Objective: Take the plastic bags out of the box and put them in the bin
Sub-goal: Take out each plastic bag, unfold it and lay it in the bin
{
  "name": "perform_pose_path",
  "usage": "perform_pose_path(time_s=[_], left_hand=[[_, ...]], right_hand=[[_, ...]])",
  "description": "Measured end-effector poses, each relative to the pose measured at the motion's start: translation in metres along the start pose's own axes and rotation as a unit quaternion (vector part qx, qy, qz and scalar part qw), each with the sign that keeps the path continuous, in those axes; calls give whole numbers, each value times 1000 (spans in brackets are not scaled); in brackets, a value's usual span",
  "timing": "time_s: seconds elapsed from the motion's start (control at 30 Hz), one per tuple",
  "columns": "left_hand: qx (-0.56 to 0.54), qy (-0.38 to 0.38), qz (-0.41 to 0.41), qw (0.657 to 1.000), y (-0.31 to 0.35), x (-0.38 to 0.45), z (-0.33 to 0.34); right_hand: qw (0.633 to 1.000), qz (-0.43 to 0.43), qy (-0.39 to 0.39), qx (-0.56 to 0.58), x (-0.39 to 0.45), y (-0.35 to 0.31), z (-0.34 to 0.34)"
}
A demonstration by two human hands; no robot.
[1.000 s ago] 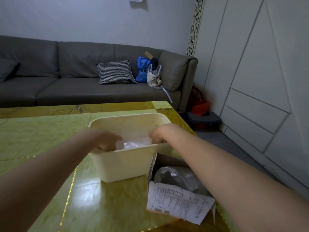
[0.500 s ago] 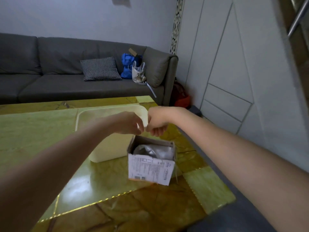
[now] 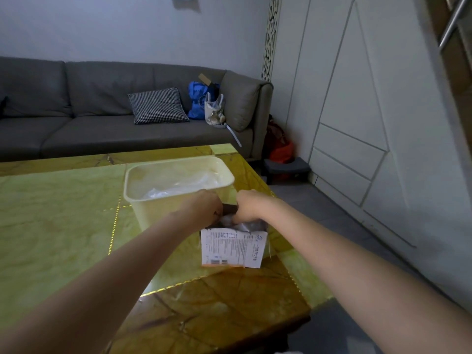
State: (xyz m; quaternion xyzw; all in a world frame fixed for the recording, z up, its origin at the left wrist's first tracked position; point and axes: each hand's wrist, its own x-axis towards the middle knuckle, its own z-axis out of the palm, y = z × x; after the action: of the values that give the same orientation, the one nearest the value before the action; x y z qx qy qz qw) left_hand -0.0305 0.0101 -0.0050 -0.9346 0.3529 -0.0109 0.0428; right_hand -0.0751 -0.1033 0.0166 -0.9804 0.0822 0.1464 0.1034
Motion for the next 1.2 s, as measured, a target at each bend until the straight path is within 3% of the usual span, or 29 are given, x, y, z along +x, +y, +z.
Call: perform_pose_path(time_s=[0.1,0.17,0.4,0.57,0.73,0.87,0.97,1.1,1.2], left_hand=[[-22,58,17,998,-4,-2,4],[-62,77,18,995,-6,-3,4],[-133,74,41,988,-8,-7,6],[-226,89,46,969,-6,-10,6],[-241,78,12,967,-10,-10,10],[-311,99,-19,945,-8,-11,2],[-357,93,-48,928,-6,-12,-5],[-423,41,-42,904,-8,-16,-7],[-495,30,-28,868,-9,-18,-4]], right_hand=[[1000,0,-21,17,0,-1,3],[1000,2,4,9,4,-1,9],[997,-14,71,29,5,2,9],[980,-74,53,175,2,7,-2],[945,-47,-27,324,-8,11,-19],[950,20,-31,310,-7,10,-21],[952,21,-61,298,-9,9,-20],[915,-46,-22,400,-6,8,-21],[857,-78,47,507,-5,9,-30]])
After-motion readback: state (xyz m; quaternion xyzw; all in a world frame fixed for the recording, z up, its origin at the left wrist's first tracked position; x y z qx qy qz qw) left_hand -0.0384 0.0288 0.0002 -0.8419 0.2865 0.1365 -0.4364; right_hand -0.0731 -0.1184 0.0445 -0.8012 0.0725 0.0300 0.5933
